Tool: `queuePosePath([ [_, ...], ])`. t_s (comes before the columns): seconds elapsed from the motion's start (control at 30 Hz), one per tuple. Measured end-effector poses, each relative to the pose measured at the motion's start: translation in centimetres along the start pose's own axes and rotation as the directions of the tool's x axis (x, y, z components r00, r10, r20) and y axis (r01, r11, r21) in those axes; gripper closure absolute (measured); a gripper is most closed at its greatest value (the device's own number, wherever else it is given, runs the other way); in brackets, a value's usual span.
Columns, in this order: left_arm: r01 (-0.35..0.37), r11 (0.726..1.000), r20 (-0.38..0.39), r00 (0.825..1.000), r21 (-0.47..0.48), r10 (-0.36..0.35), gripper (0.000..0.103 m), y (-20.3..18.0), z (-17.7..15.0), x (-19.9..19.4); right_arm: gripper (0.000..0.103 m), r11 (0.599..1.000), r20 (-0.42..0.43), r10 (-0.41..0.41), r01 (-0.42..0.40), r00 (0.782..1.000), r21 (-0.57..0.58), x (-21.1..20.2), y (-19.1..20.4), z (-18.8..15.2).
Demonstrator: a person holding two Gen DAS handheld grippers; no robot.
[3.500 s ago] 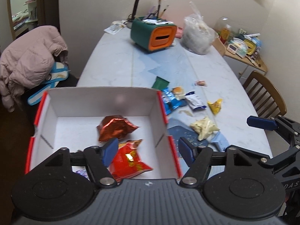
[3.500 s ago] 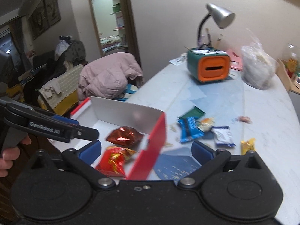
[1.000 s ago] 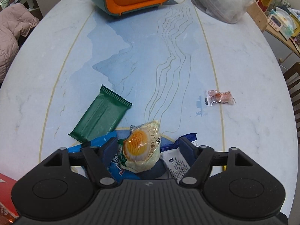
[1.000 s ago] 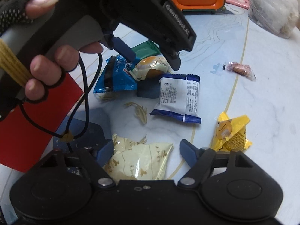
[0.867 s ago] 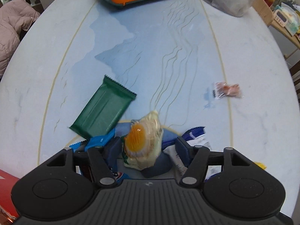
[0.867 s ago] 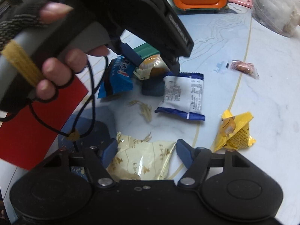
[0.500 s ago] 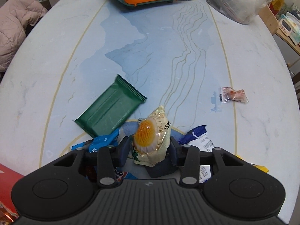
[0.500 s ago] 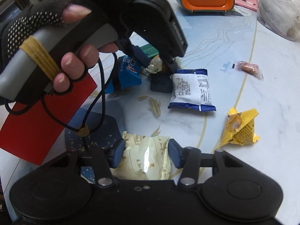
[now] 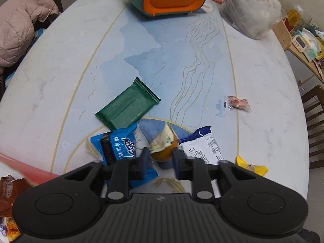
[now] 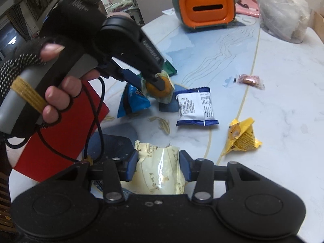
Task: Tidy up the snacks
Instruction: 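Grasp the orange-yolk pastry with the left tool while the right tool grasps the cream bag, then carry the pastry with the left tool while the right tool carries the cream bag over the box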
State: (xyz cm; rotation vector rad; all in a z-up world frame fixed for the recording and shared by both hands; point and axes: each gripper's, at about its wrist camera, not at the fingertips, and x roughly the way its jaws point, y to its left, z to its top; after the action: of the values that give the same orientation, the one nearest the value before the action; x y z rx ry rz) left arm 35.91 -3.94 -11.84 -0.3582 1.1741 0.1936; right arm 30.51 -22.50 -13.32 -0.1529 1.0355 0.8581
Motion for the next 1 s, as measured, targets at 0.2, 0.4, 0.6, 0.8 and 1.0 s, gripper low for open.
queuePosePath([
  [0.2,0.002,1.0,0.019,1.0,-0.006,-0.002,0.082,0.7,0.3,-1.1,0.059,1.0,0.031,-0.001,0.001,1.0,0.018,-2.2,0.5,-0.5],
  [0.4,-0.008,1.0,-0.001,1.0,-0.003,0.008,0.079,0.5,0.9,-0.2,0.059,0.999,0.048,0.004,-0.006,0.999,0.04,-3.4,0.0,-1.0],
  [0.6,-0.035,0.999,-0.009,0.999,-0.001,0.035,0.043,0.5,1.4,1.6,0.059,0.998,0.053,0.012,-0.015,0.999,0.068,-3.5,-0.9,-1.3],
  [0.8,-0.058,0.998,-0.02,0.998,0.01,0.058,0.043,-0.1,1.7,3.6,0.059,0.996,0.044,0.015,-0.019,0.999,0.09,-2.9,-1.9,-1.4],
  [1.0,-0.075,0.996,-0.033,0.997,0.038,0.077,0.043,-0.5,1.3,5.0,0.059,0.995,0.034,0.014,-0.017,0.999,0.097,-2.5,-2.3,-1.4],
])
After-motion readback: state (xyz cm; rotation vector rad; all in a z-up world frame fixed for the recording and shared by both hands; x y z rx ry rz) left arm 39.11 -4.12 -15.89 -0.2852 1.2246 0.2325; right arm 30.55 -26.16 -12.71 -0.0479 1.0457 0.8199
